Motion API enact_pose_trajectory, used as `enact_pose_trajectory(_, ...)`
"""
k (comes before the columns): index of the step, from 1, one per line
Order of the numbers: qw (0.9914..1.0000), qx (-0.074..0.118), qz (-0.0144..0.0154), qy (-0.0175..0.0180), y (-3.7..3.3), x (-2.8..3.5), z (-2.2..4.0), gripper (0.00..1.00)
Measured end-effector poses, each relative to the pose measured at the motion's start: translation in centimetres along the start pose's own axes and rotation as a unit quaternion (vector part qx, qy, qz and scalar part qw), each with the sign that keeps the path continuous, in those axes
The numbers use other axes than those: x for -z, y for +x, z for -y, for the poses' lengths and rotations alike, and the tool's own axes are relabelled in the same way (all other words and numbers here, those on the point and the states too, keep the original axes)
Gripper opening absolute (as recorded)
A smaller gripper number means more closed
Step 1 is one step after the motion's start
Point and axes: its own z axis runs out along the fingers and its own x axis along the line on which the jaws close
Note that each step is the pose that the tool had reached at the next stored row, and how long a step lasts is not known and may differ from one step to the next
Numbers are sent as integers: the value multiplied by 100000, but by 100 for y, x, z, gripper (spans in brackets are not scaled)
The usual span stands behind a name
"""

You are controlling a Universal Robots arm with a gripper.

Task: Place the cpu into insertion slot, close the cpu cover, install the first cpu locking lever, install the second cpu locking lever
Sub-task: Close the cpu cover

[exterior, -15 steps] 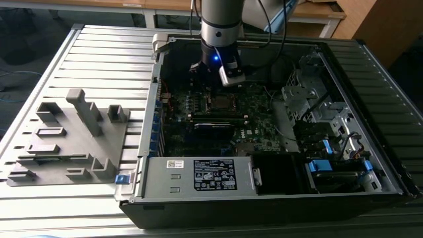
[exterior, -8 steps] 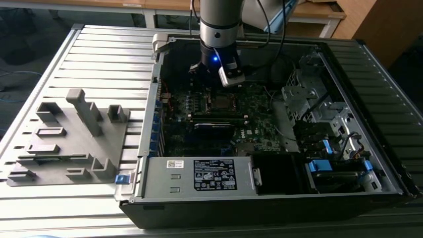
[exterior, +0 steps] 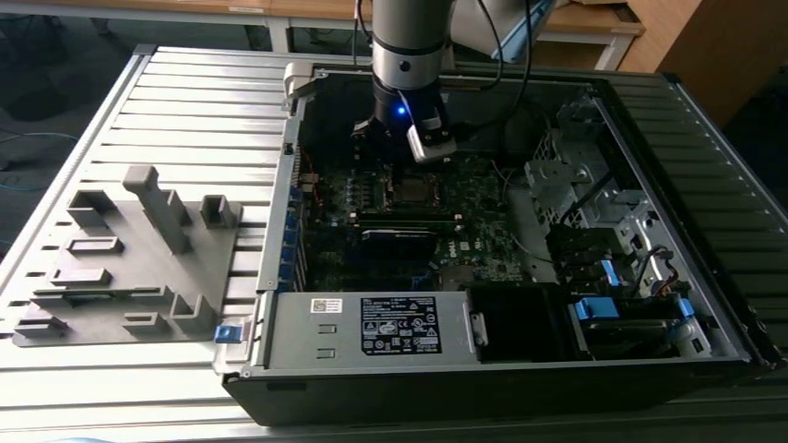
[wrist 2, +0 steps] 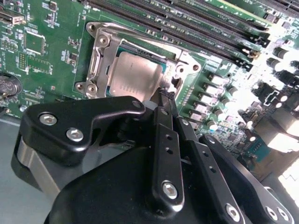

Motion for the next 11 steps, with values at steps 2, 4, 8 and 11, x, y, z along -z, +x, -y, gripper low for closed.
enact_pose_trajectory(2,100000,3,4,-6,0,0,0,11)
enact_pose_trajectory(4,100000,17,9,-19,0,-3,1,11)
enact_pose_trajectory(8,99999,314,42,-34,6,-12,11,11)
enact_pose_trajectory(11,99997,805,132,-57,21,-22,15,11)
